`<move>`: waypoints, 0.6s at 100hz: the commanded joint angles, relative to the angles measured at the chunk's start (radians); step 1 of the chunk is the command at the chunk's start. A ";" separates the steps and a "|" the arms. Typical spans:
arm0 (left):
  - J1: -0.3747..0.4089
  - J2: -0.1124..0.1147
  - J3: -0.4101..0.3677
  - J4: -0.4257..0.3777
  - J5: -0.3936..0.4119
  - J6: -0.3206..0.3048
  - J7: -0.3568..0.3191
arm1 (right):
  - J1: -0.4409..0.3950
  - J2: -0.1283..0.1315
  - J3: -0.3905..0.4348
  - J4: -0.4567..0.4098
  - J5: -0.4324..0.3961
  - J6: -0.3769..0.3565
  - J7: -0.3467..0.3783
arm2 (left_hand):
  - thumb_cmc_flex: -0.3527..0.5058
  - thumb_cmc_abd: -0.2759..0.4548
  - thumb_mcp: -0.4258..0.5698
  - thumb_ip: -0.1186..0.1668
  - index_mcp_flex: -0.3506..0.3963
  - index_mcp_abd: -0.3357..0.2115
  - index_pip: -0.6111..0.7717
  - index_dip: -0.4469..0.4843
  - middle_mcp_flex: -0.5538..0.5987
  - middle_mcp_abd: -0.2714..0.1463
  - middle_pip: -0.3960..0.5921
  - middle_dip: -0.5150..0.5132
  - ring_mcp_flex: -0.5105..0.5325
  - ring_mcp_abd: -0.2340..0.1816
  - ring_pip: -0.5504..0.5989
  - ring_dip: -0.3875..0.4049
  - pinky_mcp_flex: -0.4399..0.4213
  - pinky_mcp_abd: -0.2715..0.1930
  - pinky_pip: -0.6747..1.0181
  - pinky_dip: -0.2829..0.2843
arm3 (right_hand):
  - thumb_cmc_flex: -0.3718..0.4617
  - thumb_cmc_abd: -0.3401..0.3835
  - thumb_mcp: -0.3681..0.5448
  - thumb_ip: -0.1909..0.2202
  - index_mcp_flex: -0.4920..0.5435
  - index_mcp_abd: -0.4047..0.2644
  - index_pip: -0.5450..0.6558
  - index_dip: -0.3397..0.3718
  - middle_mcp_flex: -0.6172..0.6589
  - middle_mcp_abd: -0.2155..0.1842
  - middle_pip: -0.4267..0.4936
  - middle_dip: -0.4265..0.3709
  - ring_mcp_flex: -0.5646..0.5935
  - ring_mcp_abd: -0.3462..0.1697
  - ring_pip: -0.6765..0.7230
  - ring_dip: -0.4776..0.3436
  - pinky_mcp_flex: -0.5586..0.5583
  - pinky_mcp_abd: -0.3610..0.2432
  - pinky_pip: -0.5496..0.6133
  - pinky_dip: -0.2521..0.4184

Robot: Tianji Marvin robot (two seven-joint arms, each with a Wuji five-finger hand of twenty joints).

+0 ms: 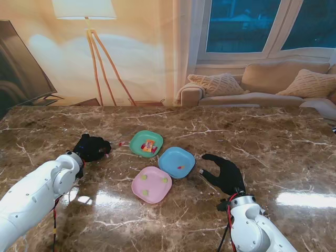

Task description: Portion candies into small dishes

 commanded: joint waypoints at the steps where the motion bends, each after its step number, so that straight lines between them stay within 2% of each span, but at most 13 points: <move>1: 0.035 -0.001 0.009 0.026 0.006 0.011 -0.018 | -0.006 -0.002 -0.001 0.001 0.004 0.001 0.014 | 0.005 -0.006 -0.051 -0.034 0.020 0.060 0.026 0.010 0.077 0.027 0.071 0.040 -0.025 0.004 0.005 0.015 -0.024 -0.023 -0.031 0.006 | -0.032 0.015 0.021 0.016 -0.014 -0.028 -0.010 0.000 0.003 -0.010 -0.001 0.008 -0.015 0.016 -0.003 0.013 -0.005 -0.002 -0.017 0.018; 22: 0.045 -0.005 -0.007 0.012 0.005 0.019 -0.008 | -0.007 -0.001 0.000 -0.002 0.003 0.003 0.015 | 0.005 -0.002 -0.049 -0.038 0.010 0.059 0.032 0.016 0.073 0.027 0.068 0.050 -0.027 0.003 0.009 0.018 -0.024 -0.026 -0.032 0.008 | -0.032 0.015 0.021 0.016 -0.014 -0.028 -0.010 -0.001 0.003 -0.008 -0.001 0.008 -0.014 0.015 -0.003 0.013 -0.004 -0.003 -0.017 0.018; 60: 0.097 -0.005 -0.089 -0.076 0.043 0.038 -0.009 | -0.003 -0.002 -0.002 -0.001 0.004 0.002 0.014 | 0.010 0.002 -0.049 -0.039 0.001 0.052 0.039 0.023 0.069 0.026 0.064 0.060 -0.031 0.003 0.013 0.021 -0.023 -0.026 -0.033 0.011 | -0.032 0.015 0.021 0.016 -0.013 -0.029 -0.010 -0.002 0.003 -0.009 -0.001 0.007 -0.016 0.016 -0.003 0.012 -0.003 -0.004 -0.017 0.018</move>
